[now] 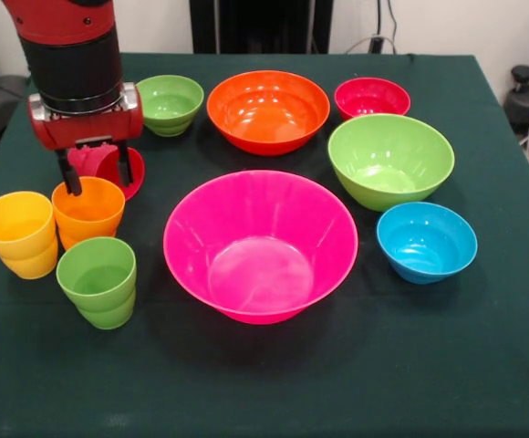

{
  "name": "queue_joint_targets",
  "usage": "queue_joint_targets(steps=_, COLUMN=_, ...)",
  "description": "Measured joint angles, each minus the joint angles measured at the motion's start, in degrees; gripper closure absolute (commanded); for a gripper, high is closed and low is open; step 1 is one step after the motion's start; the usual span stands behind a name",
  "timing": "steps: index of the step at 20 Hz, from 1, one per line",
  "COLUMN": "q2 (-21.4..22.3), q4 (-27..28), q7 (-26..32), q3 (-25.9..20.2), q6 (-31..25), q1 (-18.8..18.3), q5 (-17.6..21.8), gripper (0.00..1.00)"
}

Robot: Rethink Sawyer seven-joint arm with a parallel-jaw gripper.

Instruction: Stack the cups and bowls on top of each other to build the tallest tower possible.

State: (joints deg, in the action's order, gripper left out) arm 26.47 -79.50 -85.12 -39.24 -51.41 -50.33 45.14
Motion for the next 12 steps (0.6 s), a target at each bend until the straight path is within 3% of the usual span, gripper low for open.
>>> queue_joint_targets(steps=12, q2=0.0, q4=-1.4, q7=0.0, q3=0.0, q6=1.8, q1=0.1, q5=1.5, gripper=0.00)
